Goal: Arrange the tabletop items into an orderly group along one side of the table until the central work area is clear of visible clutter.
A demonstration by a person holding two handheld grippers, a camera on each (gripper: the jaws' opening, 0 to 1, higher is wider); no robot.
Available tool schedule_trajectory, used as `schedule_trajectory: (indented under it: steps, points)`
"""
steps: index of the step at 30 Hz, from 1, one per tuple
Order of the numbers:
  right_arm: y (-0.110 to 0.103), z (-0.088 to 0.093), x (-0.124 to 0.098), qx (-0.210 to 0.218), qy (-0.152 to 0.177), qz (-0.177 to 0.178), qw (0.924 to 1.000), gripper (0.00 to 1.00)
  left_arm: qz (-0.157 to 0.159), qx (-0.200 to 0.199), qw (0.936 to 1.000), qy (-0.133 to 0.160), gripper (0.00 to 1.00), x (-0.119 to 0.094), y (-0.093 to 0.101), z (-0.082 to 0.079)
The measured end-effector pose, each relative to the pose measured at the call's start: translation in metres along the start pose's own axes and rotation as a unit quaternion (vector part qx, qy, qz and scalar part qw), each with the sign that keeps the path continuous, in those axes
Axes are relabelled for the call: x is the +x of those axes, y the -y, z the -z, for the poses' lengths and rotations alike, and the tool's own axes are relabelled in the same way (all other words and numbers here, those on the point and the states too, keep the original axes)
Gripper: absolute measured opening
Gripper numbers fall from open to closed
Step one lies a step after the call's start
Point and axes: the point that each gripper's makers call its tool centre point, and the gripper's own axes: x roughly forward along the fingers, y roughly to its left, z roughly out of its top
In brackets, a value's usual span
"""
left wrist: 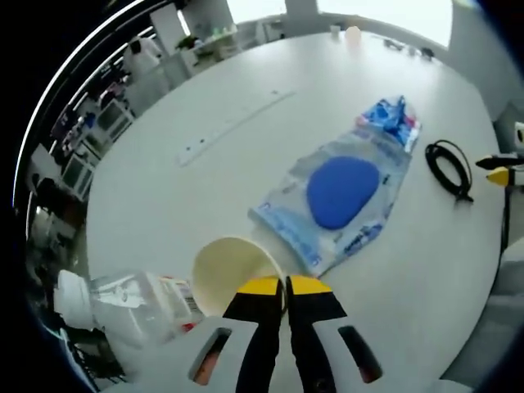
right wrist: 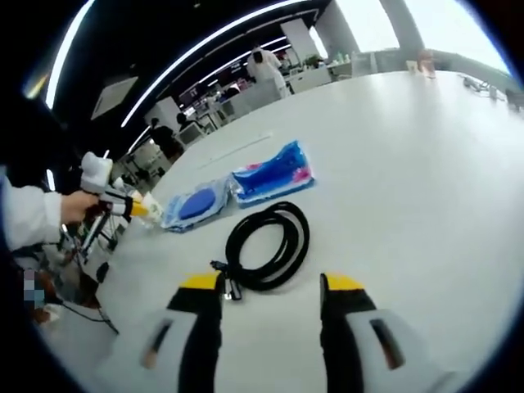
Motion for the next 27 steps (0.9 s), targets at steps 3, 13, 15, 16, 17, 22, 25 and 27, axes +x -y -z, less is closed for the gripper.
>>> schedule_trajectory:
  steps: [3,13,15,16,17,22,25,27]
  points:
    - [0.0,-0.001,0.001,0.0,-0.001,0.0,1.0,0.46,0.0,0.002,1.0,-0.001,0.0,0.0,-0.001,0.001]
    - [-0.01,0.002,0.011,-0.009,-0.013,-0.014,0.9998,0.45,-0.005,0.0,1.0,0.0,0.0,-0.001,-0.006,0.003]
    - [-0.012,0.003,0.012,-0.012,-0.016,-0.017,0.9997,0.45,-0.01,0.004,0.9999,0.001,0.0,-0.001,-0.008,0.002]
    - [-0.012,0.004,0.012,-0.012,-0.016,-0.018,0.9996,0.45,-0.013,0.006,0.9999,0.002,0.01,-0.001,-0.009,0.002]
    - [-0.013,0.004,0.012,-0.013,-0.017,-0.02,0.9996,0.45,-0.018,0.005,0.9998,0.003,0.08,-0.001,-0.01,0.001]
    - [-0.015,0.004,0.013,-0.014,-0.02,-0.023,0.9994,0.46,-0.045,-0.013,0.9985,0.03,0.4,-0.005,-0.019,-0.009]
    - [-0.014,0.003,0.012,-0.016,-0.018,-0.023,0.9994,0.46,-0.064,-0.01,0.9961,0.059,0.54,-0.01,-0.024,-0.018]
    - [-0.012,0.003,0.011,-0.018,-0.018,-0.022,0.9994,0.46,-0.074,-0.014,0.9939,0.081,0.61,-0.014,-0.026,-0.023]
